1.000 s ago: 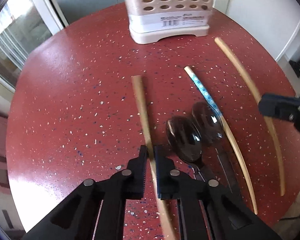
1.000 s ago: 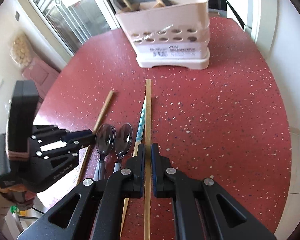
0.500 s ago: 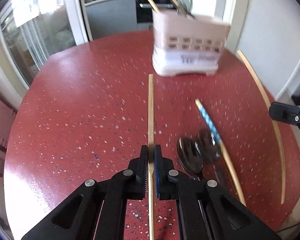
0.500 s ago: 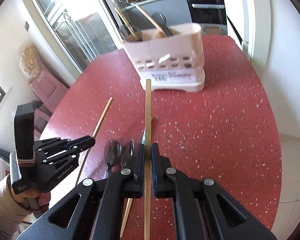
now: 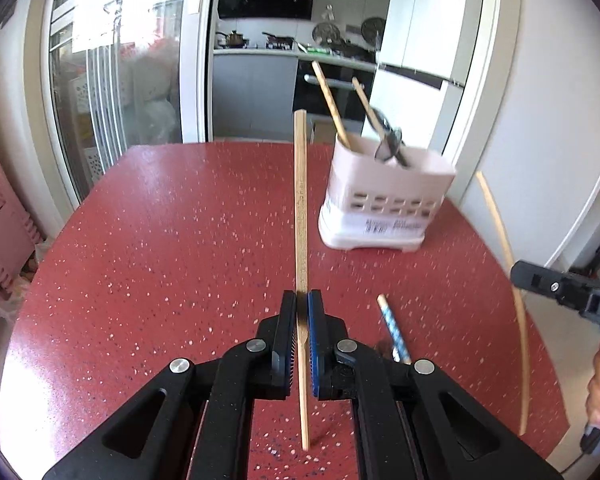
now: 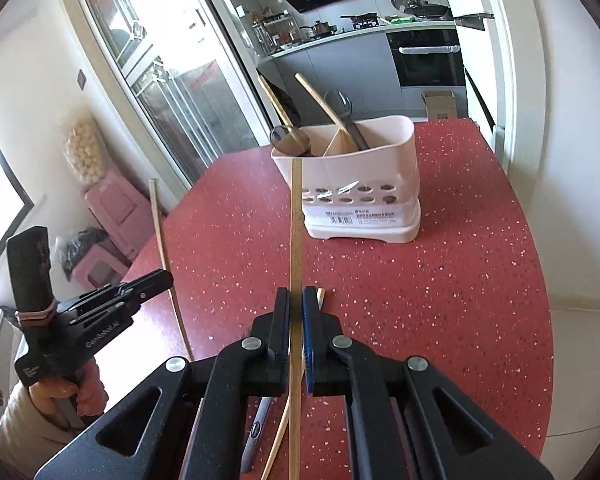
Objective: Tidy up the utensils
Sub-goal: 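Lift and carry both wooden chopsticks to the pink holder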
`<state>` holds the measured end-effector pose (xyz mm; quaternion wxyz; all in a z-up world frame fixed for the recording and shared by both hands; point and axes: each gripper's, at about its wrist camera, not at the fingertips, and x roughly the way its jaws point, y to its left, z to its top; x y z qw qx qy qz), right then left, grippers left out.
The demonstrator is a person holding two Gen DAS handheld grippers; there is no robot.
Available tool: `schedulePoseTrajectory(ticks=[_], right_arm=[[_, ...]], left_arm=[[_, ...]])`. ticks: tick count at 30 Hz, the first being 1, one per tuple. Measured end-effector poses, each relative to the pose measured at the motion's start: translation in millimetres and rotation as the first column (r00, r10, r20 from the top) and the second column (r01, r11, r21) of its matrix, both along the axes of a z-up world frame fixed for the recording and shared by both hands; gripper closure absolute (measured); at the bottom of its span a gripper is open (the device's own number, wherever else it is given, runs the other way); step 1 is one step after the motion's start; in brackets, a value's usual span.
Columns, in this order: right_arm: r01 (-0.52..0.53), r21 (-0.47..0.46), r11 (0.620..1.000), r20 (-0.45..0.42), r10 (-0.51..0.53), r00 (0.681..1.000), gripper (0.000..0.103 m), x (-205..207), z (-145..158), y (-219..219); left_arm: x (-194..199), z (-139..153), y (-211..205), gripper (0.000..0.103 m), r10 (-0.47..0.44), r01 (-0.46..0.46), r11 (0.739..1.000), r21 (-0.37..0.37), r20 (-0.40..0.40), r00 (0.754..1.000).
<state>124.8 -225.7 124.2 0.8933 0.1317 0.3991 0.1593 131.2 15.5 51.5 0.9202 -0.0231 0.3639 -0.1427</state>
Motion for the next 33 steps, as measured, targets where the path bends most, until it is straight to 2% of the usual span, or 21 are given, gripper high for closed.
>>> schedulePoseTrajectory(ticks=[9,17,22,33], right_arm=[[0.0,0.027,1.0,0.042,-0.001,0.999,0.097,5.2,12.4,-4.5],[0.008,0.036,0.999,0.082,-0.011,0.997,0.097,15.1,26.3,-13.2],[0.026,0.039,0.999,0.123,-0.031,0.992,0.097,26.0,41.5,-21.9],[0.056,0.026,0.998,0.214,-0.06,0.975,0.097,74.8,78.8,-35.0]], left_arm=[[4.1,18.4,2.2,0.068,0.013,-0.01,0.997,-0.074,0.037,0.999],[16.6,50.0,-2.6,0.068,0.016,-0.006,0.994,-0.109,0.092,0.996],[34.0,77.6,-5.8,0.068,0.017,0.0,0.991,-0.132,0.127,0.992],[88.9,132.6,-19.2,0.068,0.0,0.026,0.992,-0.122,0.209,0.978]])
